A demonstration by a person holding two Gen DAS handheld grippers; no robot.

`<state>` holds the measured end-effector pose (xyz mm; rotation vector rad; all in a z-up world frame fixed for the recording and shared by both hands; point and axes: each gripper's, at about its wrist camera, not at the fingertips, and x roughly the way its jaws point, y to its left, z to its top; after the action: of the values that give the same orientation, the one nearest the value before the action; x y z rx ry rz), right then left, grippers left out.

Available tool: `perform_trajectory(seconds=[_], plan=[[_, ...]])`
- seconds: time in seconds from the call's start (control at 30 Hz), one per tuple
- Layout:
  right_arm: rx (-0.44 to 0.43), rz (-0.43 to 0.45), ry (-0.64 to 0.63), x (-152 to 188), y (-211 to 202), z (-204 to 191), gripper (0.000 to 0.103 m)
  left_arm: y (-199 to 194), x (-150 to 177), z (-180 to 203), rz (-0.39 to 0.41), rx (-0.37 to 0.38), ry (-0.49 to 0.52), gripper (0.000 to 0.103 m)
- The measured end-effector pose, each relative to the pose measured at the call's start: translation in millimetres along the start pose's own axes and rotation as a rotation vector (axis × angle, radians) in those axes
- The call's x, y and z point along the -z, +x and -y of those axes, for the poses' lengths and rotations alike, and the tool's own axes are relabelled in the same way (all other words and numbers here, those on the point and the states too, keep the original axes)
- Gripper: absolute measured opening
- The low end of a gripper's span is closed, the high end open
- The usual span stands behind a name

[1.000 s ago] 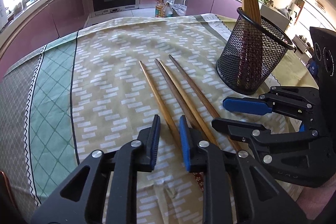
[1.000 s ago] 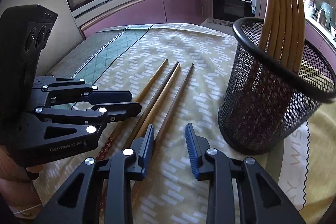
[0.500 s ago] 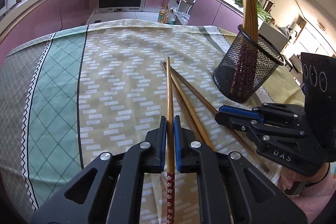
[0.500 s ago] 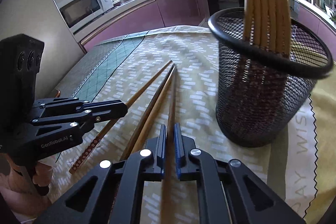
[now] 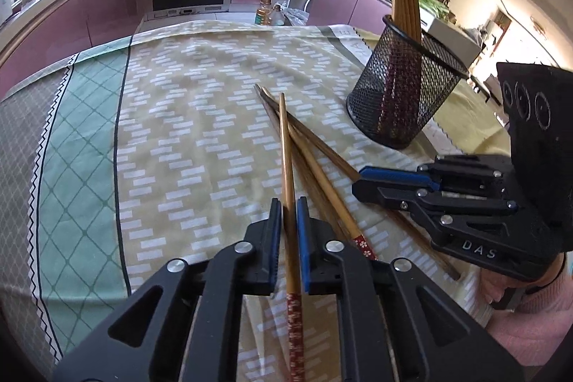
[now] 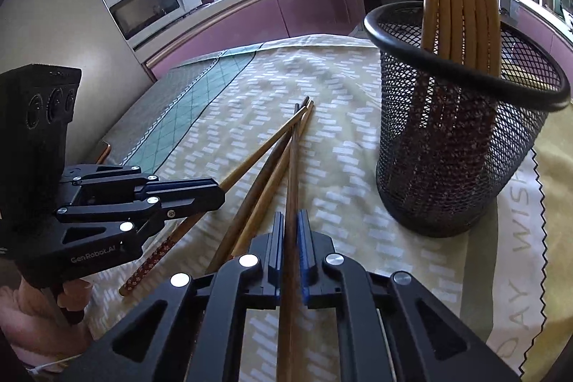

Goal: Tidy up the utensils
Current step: 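Grasp a chopstick with the left tool while the right tool grasps another, lifting upright, then lower the left tool's chopstick into the mesh cup while the right tool inserts its own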

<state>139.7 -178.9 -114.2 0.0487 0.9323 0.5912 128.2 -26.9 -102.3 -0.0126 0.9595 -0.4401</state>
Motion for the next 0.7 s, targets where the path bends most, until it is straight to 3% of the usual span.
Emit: perform_trajectory(seconds=[0.2,0.33,0.7], plan=[[0.021,-0.008,-0.021,-10,8,0,0.009,8,-9,-3,-0.025,0.011,0.030,0.016],[0.017,-0.005,-0.025,-14,12,2,0.008,14,-17,-5,-0.030,-0.005,0.013,0.009],[-0.025,0.092,-0.021,-12,-29,6,0.006,-20,-28,9,0.067,0.036,0.033,0.007]])
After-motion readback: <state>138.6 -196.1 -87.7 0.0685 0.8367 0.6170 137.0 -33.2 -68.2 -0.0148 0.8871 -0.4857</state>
